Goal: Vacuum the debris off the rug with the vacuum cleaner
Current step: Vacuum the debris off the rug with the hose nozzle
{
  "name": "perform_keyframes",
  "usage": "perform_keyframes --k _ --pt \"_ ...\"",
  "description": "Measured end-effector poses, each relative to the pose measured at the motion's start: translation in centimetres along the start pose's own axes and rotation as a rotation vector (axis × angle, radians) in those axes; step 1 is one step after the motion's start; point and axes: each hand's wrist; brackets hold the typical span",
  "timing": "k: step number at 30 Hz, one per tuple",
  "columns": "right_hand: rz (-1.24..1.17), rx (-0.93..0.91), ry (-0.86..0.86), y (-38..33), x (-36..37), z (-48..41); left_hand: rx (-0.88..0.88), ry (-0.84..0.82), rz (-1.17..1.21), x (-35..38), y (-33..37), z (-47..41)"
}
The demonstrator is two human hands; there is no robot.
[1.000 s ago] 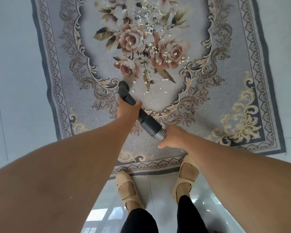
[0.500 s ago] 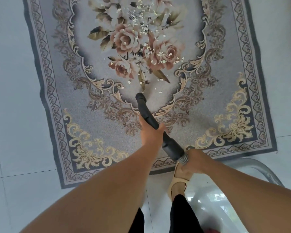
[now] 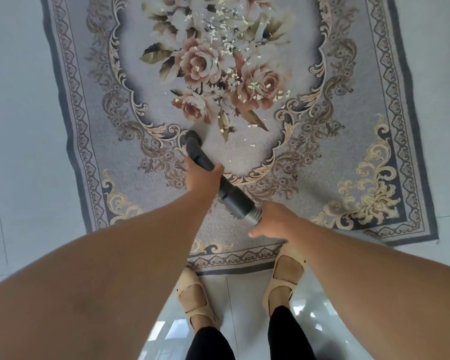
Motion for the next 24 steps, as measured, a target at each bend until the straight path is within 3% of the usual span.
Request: perform_keyframes --k 9,19,24 --pt "0.096 0.158 -0.012 9.3 1.4 3.4 -0.066 -0.161 0.057 6.4 -1.8 8.0" --pt "0.007 0.011 0.008 1.1 -0.1 0.2 -0.015 0.016 -0.014 1.0 -0.6 0.5" --pt "-0.011 0.045 0.007 3.6 1.3 1.3 -0.004 -0.034 -0.022 2.6 -1.0 2.7"
Point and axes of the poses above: each hand's wrist, its own z-axis away from the middle knuckle, its own x-axis out of the palm, y = z × x, and after that the axes turned 8 degrees about x, right-handed
